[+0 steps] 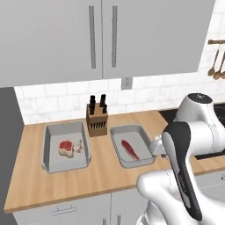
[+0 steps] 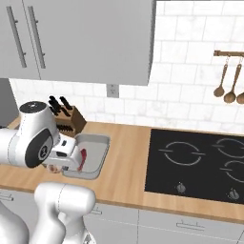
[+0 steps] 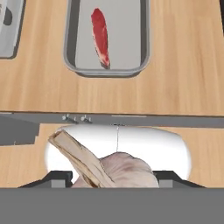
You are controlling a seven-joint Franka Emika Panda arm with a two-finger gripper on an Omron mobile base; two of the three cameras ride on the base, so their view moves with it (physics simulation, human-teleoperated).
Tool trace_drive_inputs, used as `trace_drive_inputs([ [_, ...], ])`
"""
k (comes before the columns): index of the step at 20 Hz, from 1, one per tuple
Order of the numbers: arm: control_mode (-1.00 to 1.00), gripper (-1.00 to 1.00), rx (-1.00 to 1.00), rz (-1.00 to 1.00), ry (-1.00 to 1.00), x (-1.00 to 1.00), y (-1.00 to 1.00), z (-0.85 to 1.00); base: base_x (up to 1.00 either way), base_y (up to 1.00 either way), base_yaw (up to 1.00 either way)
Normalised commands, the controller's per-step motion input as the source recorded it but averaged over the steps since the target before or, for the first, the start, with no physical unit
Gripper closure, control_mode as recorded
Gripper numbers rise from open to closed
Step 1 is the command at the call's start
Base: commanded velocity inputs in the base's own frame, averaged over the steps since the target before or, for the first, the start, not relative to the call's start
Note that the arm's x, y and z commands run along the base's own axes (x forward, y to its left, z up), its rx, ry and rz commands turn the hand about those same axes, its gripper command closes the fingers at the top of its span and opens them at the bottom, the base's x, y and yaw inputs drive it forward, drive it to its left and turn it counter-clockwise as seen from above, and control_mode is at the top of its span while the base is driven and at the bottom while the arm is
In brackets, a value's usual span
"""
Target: Place one garlic and one steak in each tupperware on the nearby counter, to pack two identical lunches.
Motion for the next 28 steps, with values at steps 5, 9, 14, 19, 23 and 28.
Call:
trace_drive_inputs([
  [5, -1.0, 1.0, 0.02, 0.06, 0.0, 0.85, 0.16, -0.08, 0.0, 0.0, 0.0],
  [9, -1.0, 1.0, 0.02, 0.06, 0.01, 1.0, 0.46, -0.56, 0.0, 0.0, 0.0],
  [14, -1.0, 1.0, -0.13, 0.0, 0.08, 0.99, 0.45, -1.0, 0.0, 0.0, 0.0],
  [19, -1.0, 1.0, -0.02, 0.01, 0.09, 0.43, 0.02, -0.11, 0.0, 0.0, 0.0],
  [23, -1.0, 1.0, 0.0, 0.01, 0.2, 0.9, -0.18, 0.0, 0.0, 0.0, 0.0],
  [28, -1.0, 1.0, 0.0, 0.04, 0.08, 0.76, -0.22, -0.13, 0.0, 0.0, 0.0],
])
